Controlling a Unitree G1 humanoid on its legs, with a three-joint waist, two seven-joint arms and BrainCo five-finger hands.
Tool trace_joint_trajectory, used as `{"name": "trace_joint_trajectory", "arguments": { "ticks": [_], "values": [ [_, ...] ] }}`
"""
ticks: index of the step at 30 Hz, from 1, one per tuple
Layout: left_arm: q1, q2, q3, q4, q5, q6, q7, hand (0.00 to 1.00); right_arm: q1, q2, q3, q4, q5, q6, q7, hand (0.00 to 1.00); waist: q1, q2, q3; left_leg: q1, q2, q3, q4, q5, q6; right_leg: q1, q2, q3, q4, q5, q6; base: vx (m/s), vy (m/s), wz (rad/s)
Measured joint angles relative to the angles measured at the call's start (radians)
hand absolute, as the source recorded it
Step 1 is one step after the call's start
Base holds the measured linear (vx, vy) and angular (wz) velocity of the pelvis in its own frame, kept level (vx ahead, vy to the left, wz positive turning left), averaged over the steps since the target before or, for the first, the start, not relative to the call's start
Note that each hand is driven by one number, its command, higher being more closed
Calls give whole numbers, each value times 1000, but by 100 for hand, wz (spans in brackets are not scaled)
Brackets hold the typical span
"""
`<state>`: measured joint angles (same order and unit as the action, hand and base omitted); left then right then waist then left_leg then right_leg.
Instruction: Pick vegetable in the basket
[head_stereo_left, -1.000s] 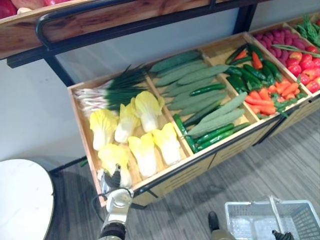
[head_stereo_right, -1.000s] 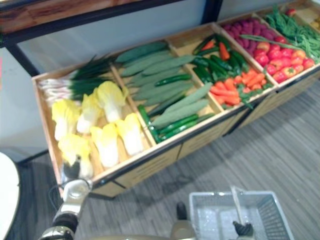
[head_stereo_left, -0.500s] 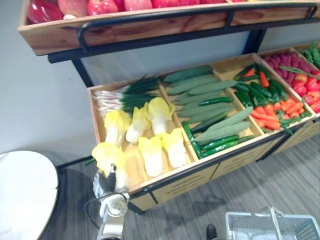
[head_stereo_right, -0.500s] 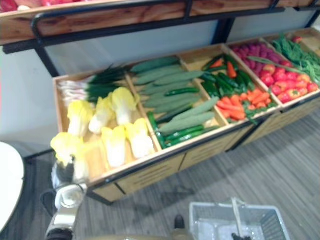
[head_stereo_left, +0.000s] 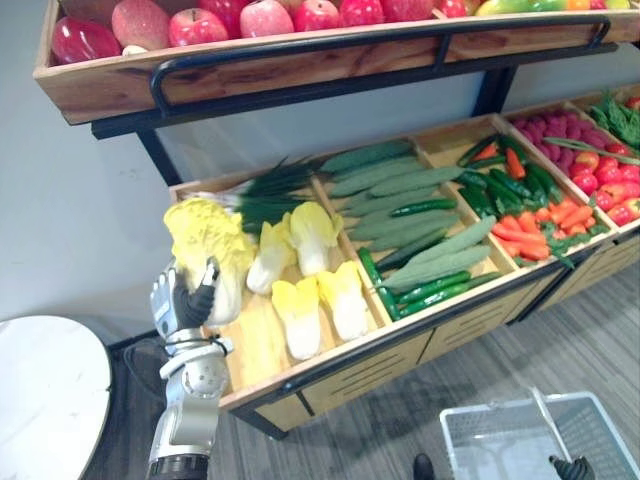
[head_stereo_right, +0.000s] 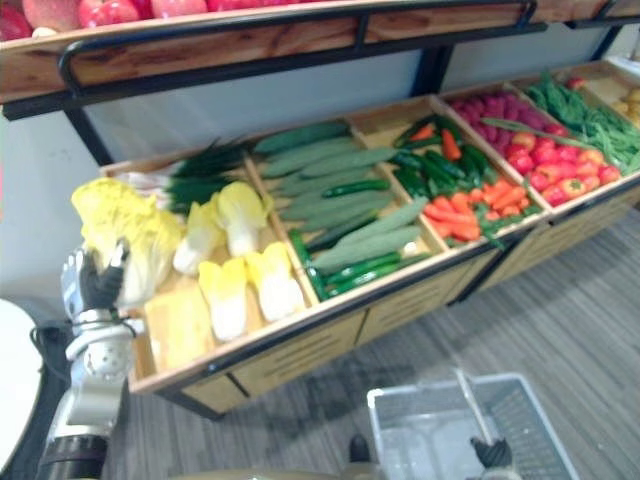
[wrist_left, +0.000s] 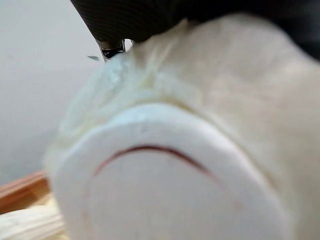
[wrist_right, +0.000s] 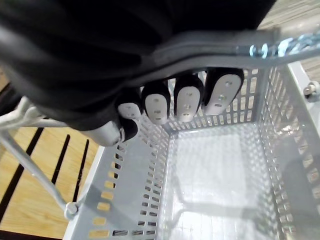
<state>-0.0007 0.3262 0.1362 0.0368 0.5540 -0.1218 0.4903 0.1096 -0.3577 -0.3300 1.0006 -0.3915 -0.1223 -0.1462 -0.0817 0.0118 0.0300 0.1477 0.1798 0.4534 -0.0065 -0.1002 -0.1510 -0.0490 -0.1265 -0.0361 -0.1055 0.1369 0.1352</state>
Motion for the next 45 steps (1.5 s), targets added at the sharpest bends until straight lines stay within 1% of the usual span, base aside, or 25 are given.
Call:
{"name": "trace_joint_trajectory", "arguments": {
  "ticks": [3,4,5,7,8,9,10,13,14,15,17,18,19,21,23,25,27,30,33,37,38,41,44,45],
  "values": [
    [1,64,-84,-53,-7,-61,-56,100,-10,-111,102,-75,0,-24,52,100,2,0,0,16,-10,38,2,-8,2,-10,-1,49,0,10,6,-46,-11,-32],
    [2,76,-101,-67,-21,-76,-70,100,-13,-136,123,-102,0,-29,64,100,3,0,0,16,-12,52,5,-11,3,-18,-1,63,0,14,6,-102,-21,-72],
    [5,115,-155,-96,-43,-105,-99,100,-36,-203,193,-161,0,-47,91,100,4,0,1,18,-17,94,12,-19,3,-40,2,108,0,28,10,-96,-23,-80],
    [5,149,-214,-120,-65,-142,-144,100,-59,-265,250,-223,0,-72,117,100,4,0,1,32,-22,144,13,-26,1,-58,10,160,0,39,12,-83,-29,-89],
    [5,168,-258,-142,-79,-162,-169,100,-77,-305,297,-264,0,-88,133,100,3,0,2,50,-20,186,17,-35,-3,-65,20,201,0,45,14,-84,-48,-81],
    [5,174,-276,-153,-84,-174,-188,100,-83,-324,318,-285,-1,-97,143,100,3,0,2,54,-18,205,19,-39,-6,-66,26,218,0,47,14,-97,-61,-99],
    [4,189,-315,-179,-105,-196,-213,100,-92,-355,355,-324,-1,-110,154,100,4,-1,2,71,-14,246,31,-53,-14,-70,39,255,0,47,14,-73,-54,-85],
    [-4,206,-400,-237,-148,-233,-267,100,-96,-409,426,-422,-1,-122,178,100,3,-1,6,110,-4,340,51,-82,-29,-75,65,333,0,53,15,-47,-33,-88],
    [-9,207,-414,-243,-159,-238,-274,100,-95,-416,434,-439,-1,-122,184,100,3,-1,6,116,-4,360,52,-86,-32,-78,70,348,0,55,16,-25,-16,-75],
    [-22,211,-439,-259,-183,-240,-286,100,-96,-423,442,-464,-1,-122,185,100,5,6,2,120,-3,395,68,-93,-36,-89,84,374,3,62,21,-18,-24,-70],
    [-69,216,-496,-269,-241,-241,-302,100,-101,-454,479,-519,-1,-123,193,100,6,6,4,122,13,448,102,-113,-46,-107,103,418,9,72,20,-17,-52,-64],
    [-71,215,-499,-269,-243,-241,-302,100,-102,-456,481,-523,-1,-123,194,100,6,7,4,123,14,451,103,-114,-47,-108,105,420,10,72,20,-11,-77,-65],
    [-98,213,-543,-269,-278,-241,-313,100,-131,-472,519,-562,-1,-124,200,100,4,10,8,143,28,499,120,-121,-57,-111,131,451,21,72,20,-6,-61,-52],
    [-122,212,-579,-269,-282,-241,-326,100,-154,-487,546,-585,-1,-128,201,100,3,12,10,152,40,529,135,-128,-67,-116,149,471,28,72,20,-9,-53,-49],
    [-143,207,-615,-269,-315,-242,-342,100,-196,-490,580,-607,-1,-130,201,100,2,12,10,154,52,566,156,-134,-74,-130,169,495,41,72,20,-21,-59,-47],
    [-173,193,-654,-268,-315,-241,-351,100,-238,-492,620,-626,0,-130,202,100,1,13,12,162,62,606,174,-137,-79,-140,187,522,53,73,19,-25,-52,-47],
    [-215,183,-720,-268,-317,-244,-369,100,-295,-500,683,-660,3,-135,218,100,1,21,21,184,83,657,205,-149,-91,-140,215,552,66,74,18,-36,-45,-45],
    [-235,183,-768,-268,-317,-252,-389,100,-331,-525,741,-701,20,-150,223,100,1,23,23,196,95,693,227,-162,-101,-146,238,583,71,73,18,-31,-34,-37],
    [-246,183,-813,-261,-316,-262,-409,100,-362,-547,763,-723,44,-153,224,100,0,24,24,198,101,725,252,-175,-104,-160,248,599,76,75,18,-28,-31,-32],
    [-268,184,-886,-242,-316,-269,-440,100,-372,-577,771,-755,48,-151,232,100,-16,24,25,209,114,745,269,-181,-111,-158,265,613,79,80,15,-3,-36,-16],
    [-277,181,-906,-218,-315,-270,-450,100,-383,-580,774,-761,48,-151,241,100,-23,23,25,211,118,748,273,-182,-112,-158,268,615,81,80,15,10,-28,-11],
    [-299,175,-953,-155,-310,-269,-464,100,-407,-589,789,-791,49,-151,245,100,-29,21,27,223,118,772,274,-182,-112,-160,282,631,88,81,15,13,-28,-18],
    [-313,154,-969,-96,-283,-269,-476,100,-441,-589,813,-825,59,-151,251,100,-49,20,27,223,117,777,274,-182,-113,-165,284,636,91,81,15,11,-29,-7],
    [-318,147,-972,-78,-269,-269,-476,100,-443,-589,814,-842,64,-152,254,100,-49,20,27,223,117,780,274,-182,-113,-167,286,639,92,81,15,11,-30,-10]
  ]
}}
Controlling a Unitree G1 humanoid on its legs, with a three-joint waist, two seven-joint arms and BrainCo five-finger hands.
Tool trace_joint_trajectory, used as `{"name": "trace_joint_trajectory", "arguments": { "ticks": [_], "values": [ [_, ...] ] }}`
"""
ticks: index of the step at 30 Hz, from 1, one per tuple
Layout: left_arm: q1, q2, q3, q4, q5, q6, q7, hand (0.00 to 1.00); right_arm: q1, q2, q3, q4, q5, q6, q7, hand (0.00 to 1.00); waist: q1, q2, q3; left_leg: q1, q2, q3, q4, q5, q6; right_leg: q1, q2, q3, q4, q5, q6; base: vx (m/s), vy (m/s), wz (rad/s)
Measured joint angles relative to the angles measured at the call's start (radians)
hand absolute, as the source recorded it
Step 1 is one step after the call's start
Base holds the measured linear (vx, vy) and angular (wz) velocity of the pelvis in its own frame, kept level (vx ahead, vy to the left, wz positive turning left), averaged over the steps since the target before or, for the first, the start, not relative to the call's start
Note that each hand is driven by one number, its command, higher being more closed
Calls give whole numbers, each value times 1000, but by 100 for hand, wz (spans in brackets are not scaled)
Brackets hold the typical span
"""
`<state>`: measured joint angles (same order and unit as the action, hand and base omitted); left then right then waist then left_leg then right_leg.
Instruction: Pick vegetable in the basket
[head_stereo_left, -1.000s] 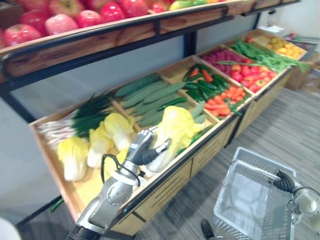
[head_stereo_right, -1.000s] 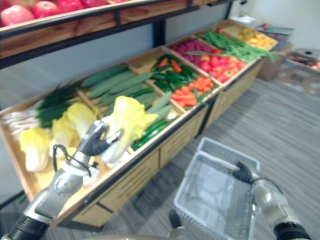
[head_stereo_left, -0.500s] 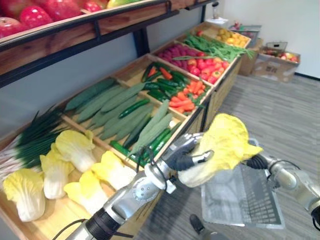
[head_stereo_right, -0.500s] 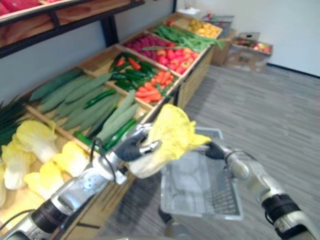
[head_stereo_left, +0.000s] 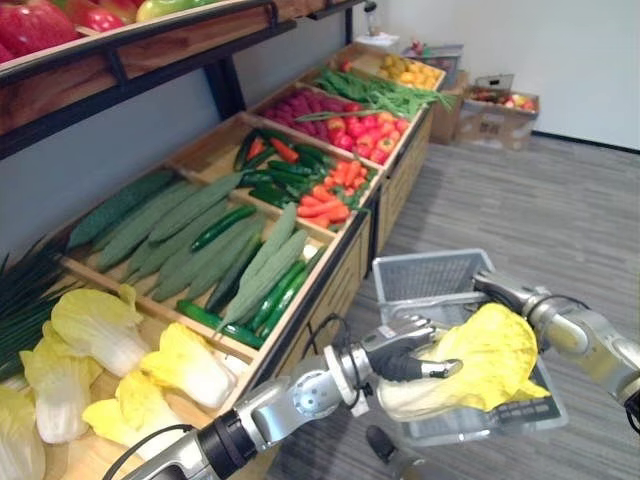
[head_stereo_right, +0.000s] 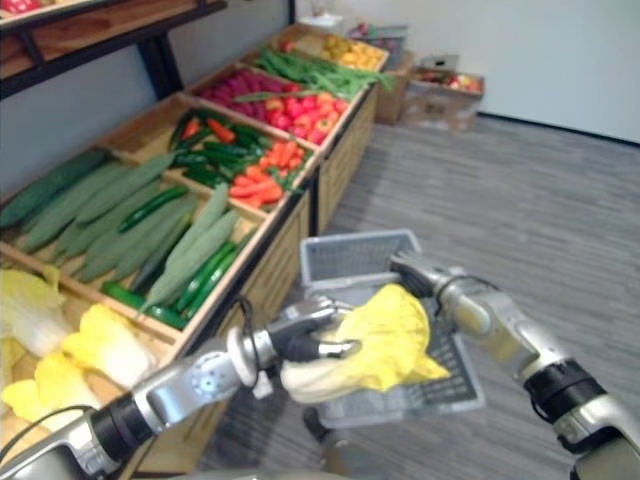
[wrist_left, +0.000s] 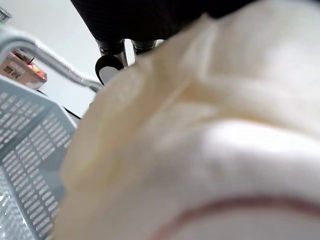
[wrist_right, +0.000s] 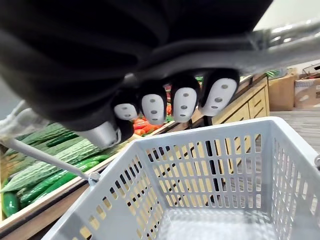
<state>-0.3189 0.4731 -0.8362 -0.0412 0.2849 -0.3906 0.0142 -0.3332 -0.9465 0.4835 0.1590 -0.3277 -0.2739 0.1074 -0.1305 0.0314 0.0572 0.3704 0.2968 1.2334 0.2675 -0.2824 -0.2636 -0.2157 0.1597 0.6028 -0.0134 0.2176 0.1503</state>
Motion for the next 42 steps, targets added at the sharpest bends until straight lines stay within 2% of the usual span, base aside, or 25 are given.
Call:
{"name": "trace_joint_trajectory", "arguments": {
  "ticks": [5,9,17,18,25,35,38,42],
  "values": [
    [-26,-44,-38,95,51,1,0,100,-34,3,27,-49,35,-13,8,100,-5,0,0,3,-1,15,0,0,0,-4,7,11,1,5,-4,19,-32,-9],
    [-51,-118,-60,220,104,3,3,100,-66,8,38,-77,58,-21,10,100,-8,-2,0,5,-2,19,-1,0,0,-4,9,14,1,5,-4,11,-38,-2],
    [-89,-234,-26,442,197,54,39,100,-79,68,39,-77,67,-15,27,100,-17,-27,4,16,-8,41,-2,-2,0,-4,13,34,1,0,0,7,-39,-7],
    [-89,-244,-10,472,206,65,50,0,-79,68,39,-77,67,-14,33,100,-22,-28,5,16,-8,41,-2,-2,0,-5,13,34,0,-1,-1,15,-35,-1],
    [-141,-310,69,649,282,120,92,0,-79,79,39,-76,70,2,54,100,-34,-27,6,15,-10,44,-12,-1,1,-7,15,33,-1,5,-3,24,-42,0],
    [-153,-319,95,685,288,121,93,0,-78,103,40,-71,73,8,79,100,-34,-21,17,15,-25,39,-29,0,2,-7,4,27,-2,4,-3,7,-40,2],
    [-153,-312,92,636,286,121,89,0,-67,103,33,-68,73,13,79,100,-34,-21,19,-2,-28,-1,-38,4,8,-5,-20,-8,-3,3,-4,-14,-66,39],
    [-157,-275,19,432,242,115,52,0,-17,129,-33,-43,71,14,86,100,-18,-21,19,-26,-28,-62,-45,10,17,3,-52,-61,-3,3,-5,-31,-51,43]
  ]
}}
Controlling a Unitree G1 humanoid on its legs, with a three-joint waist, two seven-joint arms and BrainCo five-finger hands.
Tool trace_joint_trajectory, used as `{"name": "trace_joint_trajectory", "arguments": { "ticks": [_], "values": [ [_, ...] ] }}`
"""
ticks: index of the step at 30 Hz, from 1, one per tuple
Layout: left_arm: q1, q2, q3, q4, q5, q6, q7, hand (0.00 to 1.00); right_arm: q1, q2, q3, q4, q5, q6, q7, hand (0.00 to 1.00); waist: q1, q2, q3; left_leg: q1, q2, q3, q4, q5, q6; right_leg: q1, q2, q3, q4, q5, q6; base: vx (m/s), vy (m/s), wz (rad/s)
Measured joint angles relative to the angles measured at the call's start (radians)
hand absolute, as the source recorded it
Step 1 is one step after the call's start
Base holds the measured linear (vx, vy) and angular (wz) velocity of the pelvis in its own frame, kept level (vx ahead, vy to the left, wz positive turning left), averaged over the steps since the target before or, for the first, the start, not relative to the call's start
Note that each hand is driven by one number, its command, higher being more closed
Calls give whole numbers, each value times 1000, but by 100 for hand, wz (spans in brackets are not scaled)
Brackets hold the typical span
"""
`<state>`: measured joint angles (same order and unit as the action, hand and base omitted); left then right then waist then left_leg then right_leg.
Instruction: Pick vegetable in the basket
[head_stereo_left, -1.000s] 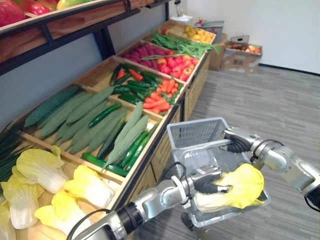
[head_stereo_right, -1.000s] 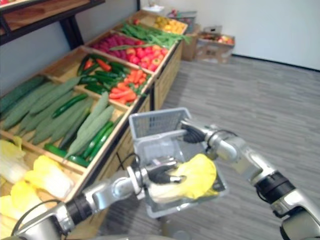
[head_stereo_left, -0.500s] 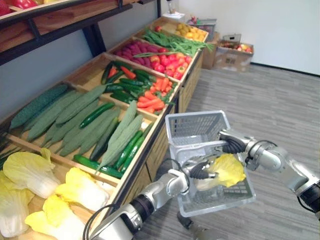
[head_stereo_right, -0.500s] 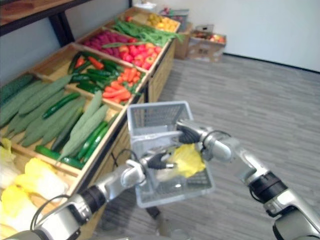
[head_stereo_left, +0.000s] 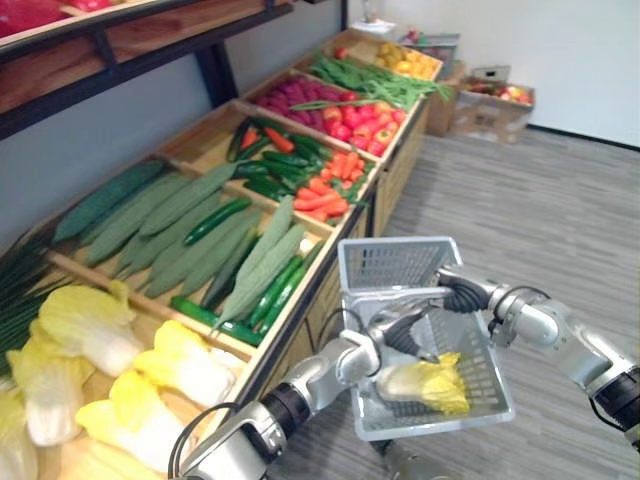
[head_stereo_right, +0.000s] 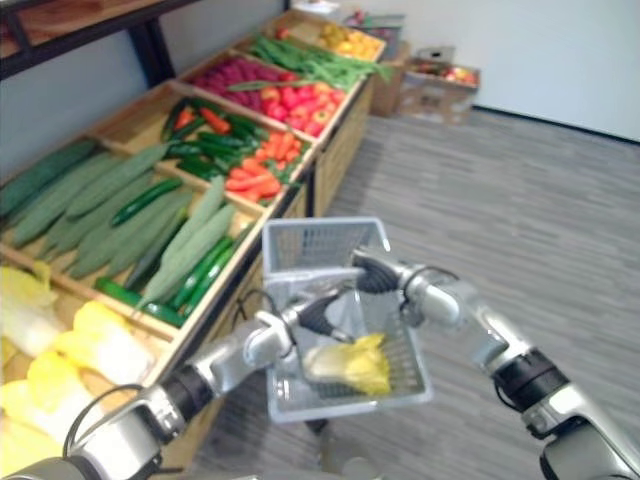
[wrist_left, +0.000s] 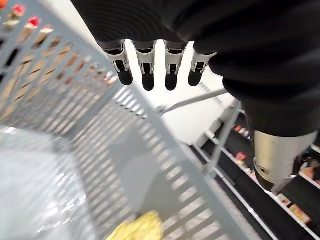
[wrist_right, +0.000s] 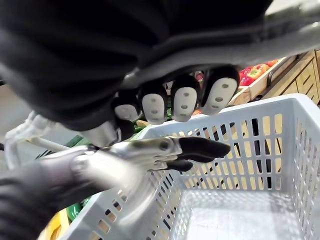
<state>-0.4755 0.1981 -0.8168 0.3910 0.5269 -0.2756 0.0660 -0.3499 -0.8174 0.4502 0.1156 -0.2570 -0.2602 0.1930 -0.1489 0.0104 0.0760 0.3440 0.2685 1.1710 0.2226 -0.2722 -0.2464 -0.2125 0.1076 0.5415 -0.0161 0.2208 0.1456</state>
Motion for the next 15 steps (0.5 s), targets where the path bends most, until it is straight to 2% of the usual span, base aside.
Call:
{"name": "trace_joint_trajectory", "arguments": {
  "ticks": [2,5,7,9,11,14,15],
  "values": [
    [0,33,-71,-165,-5,-17,-6,0,32,32,-48,58,-3,3,-5,100,18,0,0,-10,-1,-47,-4,3,5,14,-25,-45,0,-3,-2,-61,-56,61],
    [2,80,-110,-312,-14,-32,-8,0,91,60,-73,100,-58,8,-21,100,32,-2,0,-22,-2,-116,-9,9,15,38,-59,-102,0,-13,0,-85,-46,70],
    [11,146,-149,-462,-45,-77,-14,0,152,105,-138,154,-102,12,-42,100,46,-6,-2,-56,-3,-175,-8,13,23,39,-89,-152,0,-18,-1,-107,-48,84],
    [53,159,-177,-620,-102,-129,-24,0,197,154,-218,241,-137,37,-55,100,63,-7,-4,-96,-6,-246,-10,18,30,40,-121,-212,1,-26,-1,-97,-49,88],
    [115,164,-179,-711,-166,-156,-26,0,235,201,-318,341,-139,69,-87,100,83,-9,-9,-139,-8,-321,-10,31,50,42,-150,-275,0,-31,0,-85,-53,96],
    [175,198,-155,-749,-245,-151,-26,0,284,253,-465,435,-137,102,-139,100,104,-10,-13,-199,-17,-419,-11,50,72,47,-191,-360,-2,-34,1,-61,-42,111],
    [208,224,-116,-759,-262,-146,-23,0,312,277,-532,486,-134,116,-167,100,105,-14,-12,-222,-23,-482,-12,55,77,69,-214,-415,-12,-42,2,-42,-21,120]
  ]
}}
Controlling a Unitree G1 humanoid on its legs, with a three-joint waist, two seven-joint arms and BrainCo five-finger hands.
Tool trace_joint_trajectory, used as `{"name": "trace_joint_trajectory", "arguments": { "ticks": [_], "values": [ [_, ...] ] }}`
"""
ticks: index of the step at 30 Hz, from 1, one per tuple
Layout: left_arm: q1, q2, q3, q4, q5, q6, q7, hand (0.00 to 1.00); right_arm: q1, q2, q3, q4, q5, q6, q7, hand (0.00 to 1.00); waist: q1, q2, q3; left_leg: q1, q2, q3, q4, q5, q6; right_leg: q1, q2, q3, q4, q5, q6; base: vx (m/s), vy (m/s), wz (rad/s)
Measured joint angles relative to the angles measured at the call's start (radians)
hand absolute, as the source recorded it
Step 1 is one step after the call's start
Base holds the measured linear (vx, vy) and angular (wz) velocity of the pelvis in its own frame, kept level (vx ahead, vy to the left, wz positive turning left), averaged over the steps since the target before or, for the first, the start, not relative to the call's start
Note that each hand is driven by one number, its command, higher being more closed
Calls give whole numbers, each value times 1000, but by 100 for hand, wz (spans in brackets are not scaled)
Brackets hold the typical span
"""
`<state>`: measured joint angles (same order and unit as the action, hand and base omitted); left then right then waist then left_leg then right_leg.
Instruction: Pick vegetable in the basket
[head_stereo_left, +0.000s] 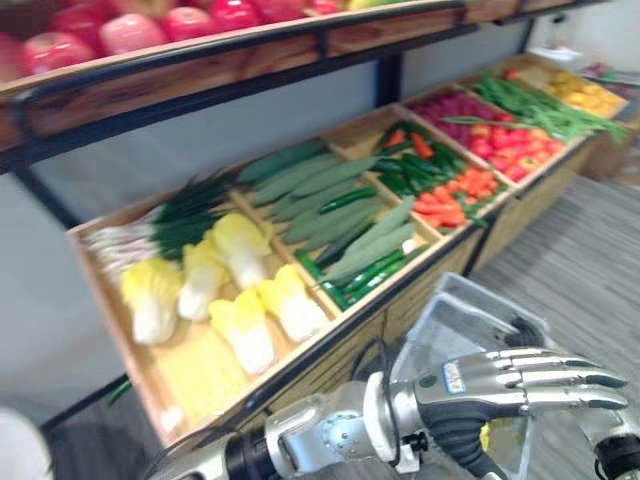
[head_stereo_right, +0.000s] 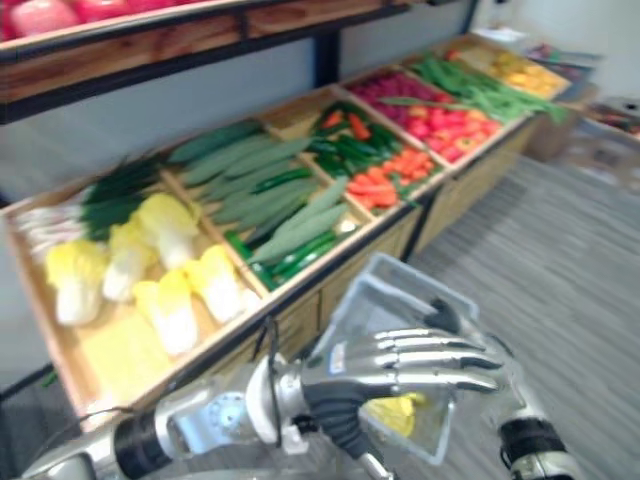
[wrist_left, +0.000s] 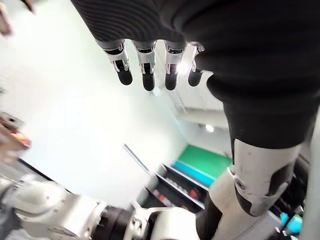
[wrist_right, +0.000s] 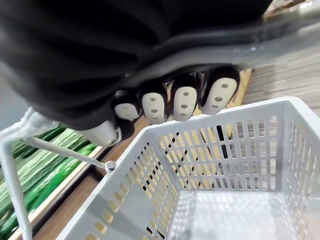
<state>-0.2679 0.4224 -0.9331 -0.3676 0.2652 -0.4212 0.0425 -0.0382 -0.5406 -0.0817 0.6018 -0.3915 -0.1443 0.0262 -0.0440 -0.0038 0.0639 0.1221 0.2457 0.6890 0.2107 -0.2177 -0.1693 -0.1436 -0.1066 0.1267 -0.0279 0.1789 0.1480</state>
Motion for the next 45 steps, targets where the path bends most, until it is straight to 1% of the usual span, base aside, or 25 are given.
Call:
{"name": "trace_joint_trajectory", "arguments": {
  "ticks": [1,3,4,5,6,7,9,12,13,14,15,17,20,22,24,27,29,31,32,34,35,38,41,44,45],
  "values": [
    [30,24,37,-13,-13,9,6,0,18,19,-45,37,0,9,-15,100,1,-2,0,-10,-4,-44,-3,7,5,22,-13,-38,-7,-5,-1,-47,-22,147],
    [119,89,176,-56,-25,24,32,0,70,72,-155,153,4,12,-53,100,19,-14,-20,-37,-25,-137,-27,29,18,47,-41,-121,-10,-20,0,-21,-20,115],
    [145,100,222,-73,-26,27,39,0,75,82,-171,185,9,13,-64,100,21,-16,-23,-43,-33,-160,-35,36,23,52,-47,-137,-11,-24,0,4,-16,106],
    [194,110,316,-102,-26,30,62,0,90,105,-211,239,19,15,-75,100,21,-20,-26,-63,-48,-211,-45,48,29,66,-65,-181,-17,-34,2,5,-10,96],
    [229,110,387,-122,-27,32,80,0,100,121,-240,276,26,17,-80,100,27,-24,-28,-73,-60,-238,-60,60,33,71,-77,-205,-21,-38,-2,7,6,121],
    [286,97,499,-147,-26,32,114,0,105,144,-285,344,48,19,-91,100,35,-29,-30,-88,-78,-280,-83,80,39,80,-94,-244,-29,-40,-2,7,8,87],
    [323,72,587,-153,-27,33,135,0,111,160,-334,395,59,23,-103,100,47,-32,-33,-105,-92,-315,-103,96,44,82,-105,-279,-32,-44,3,8,2,71],
    [399,-20,800,-140,-22,65,195,0,129,193,-445,495,111,38,-119,100,58,-43,-37,-134,-119,-404,-159,147,56,97,-121,-366,-41,-40,9,29,-4,79],
    [406,-43,839,-129,-13,73,208,0,134,200,-463,508,122,39,-123,100,61,-45,-39,-139,-121,-419,-167,155,59,97,-121,-379,-41,-43,10,66,-11,71],
    [422,-109,934,-81,3,89,242,0,150,213,-498,529,135,47,-140,100,75,-50,-42,-139,-124,-442,-182,174,62,98,-121,-403,-41,-46,10,74,-14,46],
    [430,-137,974,-57,17,101,256,0,159,216,-508,538,136,47,-145,100,77,-51,-43,-141,-125,-450,-189,180,63,99,-121,-409,-41,-46,10,72,-14,46],
    [469,-242,1104,50,33,155,296,0,168,241,-565,551,140,47,-159,100,77,-55,-47,-156,-126,-476,-193,186,63,104,-121,-433,-41,-50,10,8,-7,34],
    [502,-299,1192,160,72,211,355,0,189,285,-611,551,177,46,-182,100,76,-70,-57,-156,-128,-507,-208,198,65,115,-120,-466,-41,-60,4,1,-8,30],
    [510,-301,1242,264,108,238,384,0,203,307,-625,550,198,46,-193,100,75,-78,-63,-156,-127,-521,-209,200,65,123,-120,-481,-38,-66,-5,-2,-11,26],
    [509,-305,1298,409,150,281,429,0,228,349,-628,523,221,46,-203,100,70,-81,-68,-154,-129,-549,-209,198,62,131,-128,-506,-1,-97,-11,-13,0,32],
    [512,-310,1340,549,151,305,452,0,246,379,-628,492,241,45,-214,100,67,-75,-71,-149,-128,-561,-210,191,64,128,-136,-510,51,-131,-10,-28,0,14],
    [536,-328,1389,662,150,323,461,0,253,389,-626,468,242,45,-216,100,66,-60,-84,-132,-126,-551,-217,189,62,128,-138,-501,68,-146,-7,-13,-5,-8],
    [554,-354,1435,761,150,335,461,0,257,389,-623,461,242,45,-219,100,67,-56,-100,-118,-121,-533,-228,188,60,127,-132,-488,61,-146,-7,12,-15,-23],
    [560,-366,1467,836,141,338,458,0,258,390,-621,459,242,45,-220,100,65,-44,-106,-119,-118,-527,-228,187,59,126,-127,-482,50,-145,-7,12,-20,-21],
    [559,-375,1512,948,128,337,452,0,257,394,-618,452,242,45,-222,100,58,-41,-111,-118,-112,-516,-231,185,56,124,-118,-475,31,-144,-4,11,-25,-14],
    [559,-380,1546,1040,100,337,448,0,256,396,-618,451,241,45,-224,100,51,-31,-120,-118,-109,-508,-240,185,56,120,-110,-465,20,-143,-3,45,-34,-17],
    [540,-382,1623,1266,28,344,422,0,255,401,-626,473,242,43,-235,100,40,-32,-135,-115,-99,-506,-244,180,47,123,-93,-451,-5,-139,-2,88,-26,-10],
    [529,-384,1654,1370,19,364,394,0,245,399,-639,497,241,42,-236,100,34,-27,-135,-98,-93,-494,-243,187,45,130,-83,-441,-18,-128,5,133,-14,-14],
    [525,-393,1673,1426,10,387,330,0,214,390,-646,531,233,42,-236,100,20,-17,-132,-82,-89,-476,-247,183,43,132,-73,-413,-29,-121,3,82,-8,-26],
    [519,-398,1666,1432,10,387,310,0,204,385,-645,546,232,42,-235,100,20,-23,-126,-72,-87,-464,-250,179,41,132,-69,-399,-32,-121,3,66,-3,-34]
  ]
}}
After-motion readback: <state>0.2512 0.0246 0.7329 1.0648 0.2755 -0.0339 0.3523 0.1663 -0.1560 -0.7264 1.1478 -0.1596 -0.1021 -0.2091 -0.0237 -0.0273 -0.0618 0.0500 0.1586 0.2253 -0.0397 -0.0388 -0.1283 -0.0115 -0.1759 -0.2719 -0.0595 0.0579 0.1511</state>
